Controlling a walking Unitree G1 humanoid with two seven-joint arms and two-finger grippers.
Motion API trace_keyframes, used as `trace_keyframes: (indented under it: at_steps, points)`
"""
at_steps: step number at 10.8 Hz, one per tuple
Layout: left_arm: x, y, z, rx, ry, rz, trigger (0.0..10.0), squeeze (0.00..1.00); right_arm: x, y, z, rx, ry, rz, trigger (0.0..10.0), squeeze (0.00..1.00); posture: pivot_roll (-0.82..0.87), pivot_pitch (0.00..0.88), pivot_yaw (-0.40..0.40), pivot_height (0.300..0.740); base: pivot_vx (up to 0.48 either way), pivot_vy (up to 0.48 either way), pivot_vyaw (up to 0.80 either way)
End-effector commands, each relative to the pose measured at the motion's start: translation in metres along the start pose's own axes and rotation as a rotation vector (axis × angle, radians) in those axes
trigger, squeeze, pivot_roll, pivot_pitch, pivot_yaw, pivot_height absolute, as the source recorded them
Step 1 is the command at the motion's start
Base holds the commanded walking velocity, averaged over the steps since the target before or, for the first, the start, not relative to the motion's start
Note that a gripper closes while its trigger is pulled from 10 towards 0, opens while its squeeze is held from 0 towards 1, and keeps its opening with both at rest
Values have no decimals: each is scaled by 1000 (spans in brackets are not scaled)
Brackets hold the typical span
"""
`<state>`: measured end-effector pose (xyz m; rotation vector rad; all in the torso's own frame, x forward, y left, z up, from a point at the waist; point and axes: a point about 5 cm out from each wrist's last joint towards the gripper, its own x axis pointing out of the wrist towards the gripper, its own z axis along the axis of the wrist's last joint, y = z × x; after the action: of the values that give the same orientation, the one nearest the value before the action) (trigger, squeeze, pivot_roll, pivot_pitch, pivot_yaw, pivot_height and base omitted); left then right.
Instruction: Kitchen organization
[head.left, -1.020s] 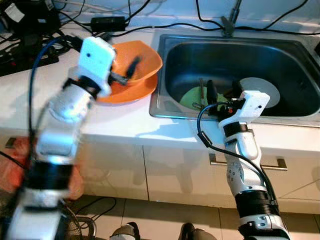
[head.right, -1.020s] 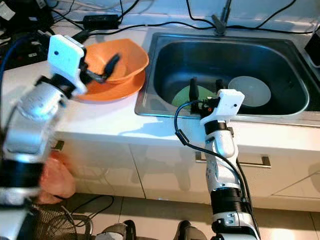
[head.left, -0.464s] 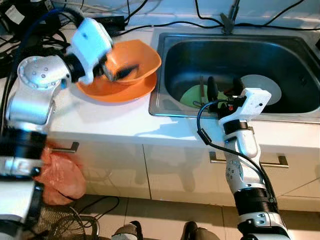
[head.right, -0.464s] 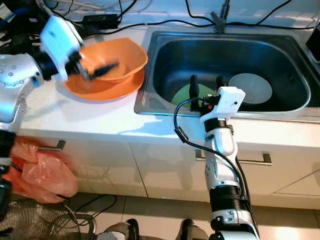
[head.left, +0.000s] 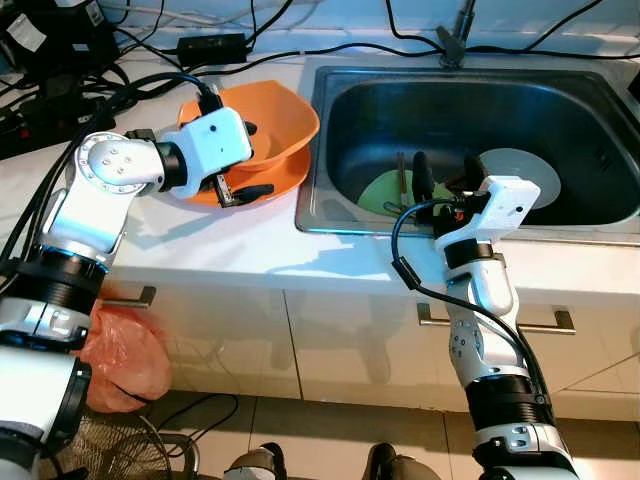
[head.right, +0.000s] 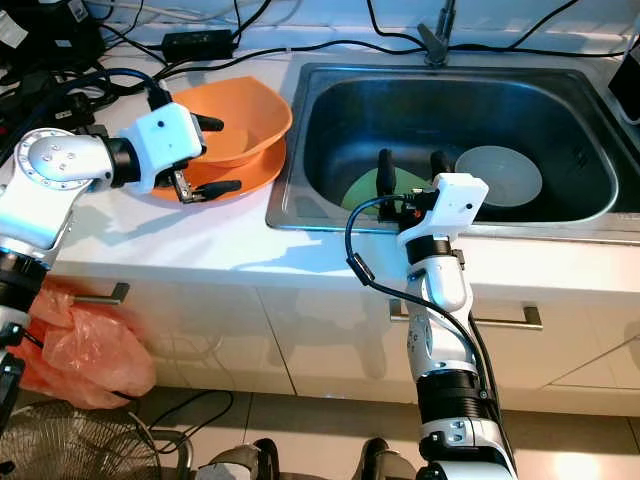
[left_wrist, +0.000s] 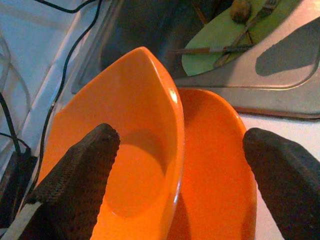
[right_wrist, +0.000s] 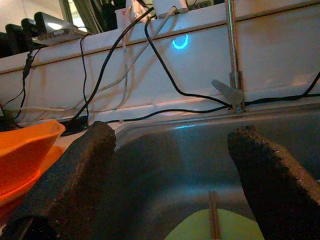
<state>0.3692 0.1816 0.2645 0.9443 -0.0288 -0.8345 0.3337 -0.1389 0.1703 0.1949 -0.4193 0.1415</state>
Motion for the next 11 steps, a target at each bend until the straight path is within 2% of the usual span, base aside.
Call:
trace_keyframes:
  at_steps: [1, 2, 4, 6, 8, 9, 11]
  points:
    - [-1, 6, 3, 58, 22, 2, 10000, 0, -12, -3, -22, 21, 112, -35, 10000, 0, 178, 134, 85, 740, 0, 0, 0]
    - [0, 10, 2, 126, 70, 11, 10000, 0, -12, -3, -23, 23, 112, -37, 10000, 0, 178, 137, 89, 740, 0, 0, 0]
    - [3, 11, -1, 191, 133, 13, 10000, 0, -12, -2, -23, 27, 111, -39, 10000, 0, 179, 139, 90, 740, 0, 0, 0]
    - [9, 8, -6, 179, 141, 11, 10000, 0, -11, -3, -23, 26, 110, -43, 10000, 0, 174, 140, 91, 740, 0, 0, 0]
    - [16, 6, -11, 203, 169, 41, 10000, 0, -12, -4, -23, 24, 110, -49, 10000, 0, 171, 140, 91, 740, 0, 0, 0]
    - [18, 9, -11, 220, 180, 82, 0, 0, -13, -4, -23, 23, 111, -49, 10000, 0, 170, 142, 90, 740, 0, 0, 0]
    - [20, 13, -8, 226, 166, 131, 0, 0, -13, -5, -23, 22, 113, -49, 10000, 0, 168, 143, 88, 740, 0, 0, 0]
